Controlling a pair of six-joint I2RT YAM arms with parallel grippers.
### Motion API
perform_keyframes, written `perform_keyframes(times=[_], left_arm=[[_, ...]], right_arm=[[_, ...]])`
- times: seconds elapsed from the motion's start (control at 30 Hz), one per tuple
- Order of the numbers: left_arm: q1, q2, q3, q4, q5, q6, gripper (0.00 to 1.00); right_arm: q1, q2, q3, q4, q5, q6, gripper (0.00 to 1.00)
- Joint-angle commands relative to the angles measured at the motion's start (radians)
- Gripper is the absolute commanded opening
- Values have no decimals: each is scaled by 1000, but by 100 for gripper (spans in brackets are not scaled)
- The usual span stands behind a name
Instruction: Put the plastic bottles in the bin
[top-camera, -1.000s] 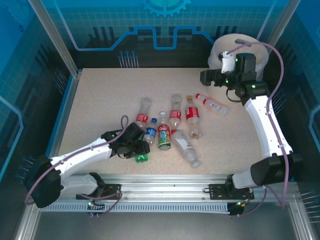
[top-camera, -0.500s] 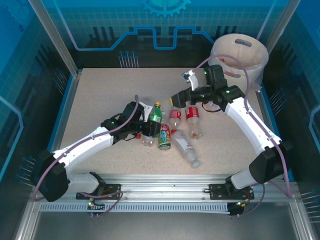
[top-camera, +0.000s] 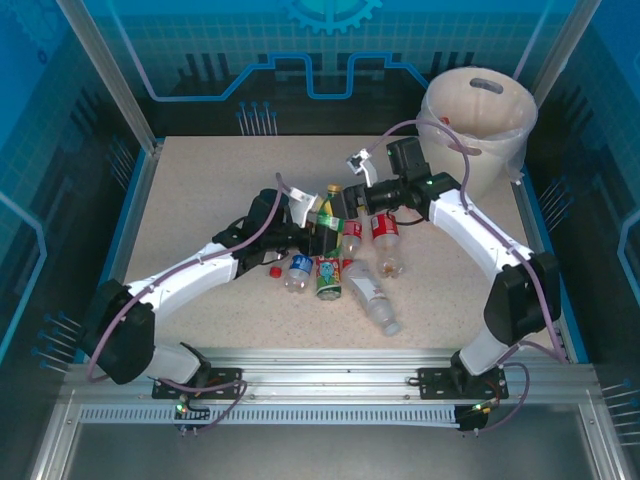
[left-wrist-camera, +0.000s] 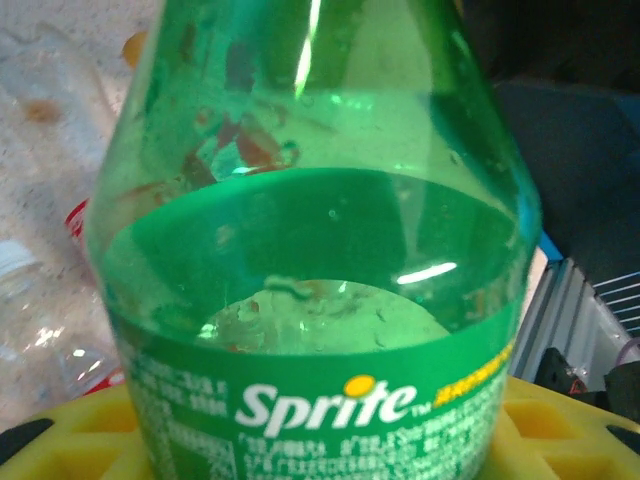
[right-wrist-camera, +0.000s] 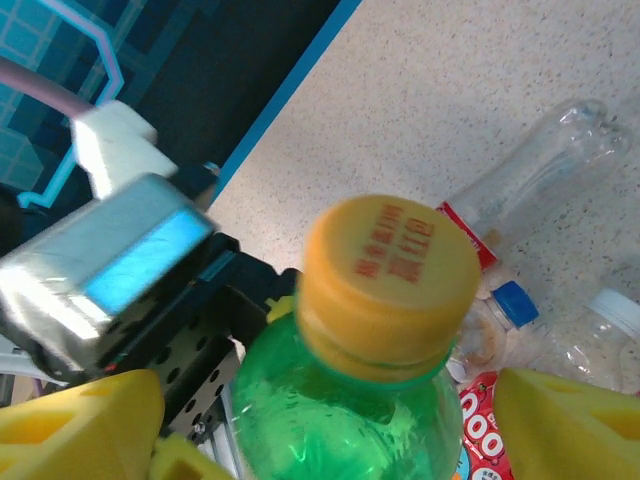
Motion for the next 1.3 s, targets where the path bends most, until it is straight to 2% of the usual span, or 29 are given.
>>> perform_keyframes(times=[0.0, 0.1, 0.37, 0.47, 0.57, 0.63, 0.7, 0.8, 0.97, 1.27], left_arm=[[5, 6, 29, 123, 43, -31, 53], [5, 3, 26, 162, 39, -36, 53], [4, 1, 23, 196, -37, -33, 53], [5, 0, 20, 203, -51, -30, 57], [4, 0, 20, 204, -40, -32, 67], [5, -9, 15, 192, -42, -27, 82], [4, -28, 2, 174, -43, -17, 92], [7, -71, -34, 132, -63, -9, 99], [6, -139, -88, 11, -147, -25, 99], [7, -255, -193, -134, -224, -134, 99]], right_arm=[[10, 27, -13, 34, -19, 28, 86], [11, 44, -15, 56, -33, 44, 84], [5, 38, -12, 76, -49, 66, 62], [0, 32, -9, 78, -48, 74, 57], [-9, 23, -8, 90, -40, 82, 55], [-20, 13, 4, 93, -27, 81, 54], [-39, -1, 26, 85, -2, 69, 53], [-78, -24, 100, 24, 91, 20, 50], [-155, -57, 232, -46, 349, -74, 41], [-302, -88, 323, 138, 702, -137, 33]])
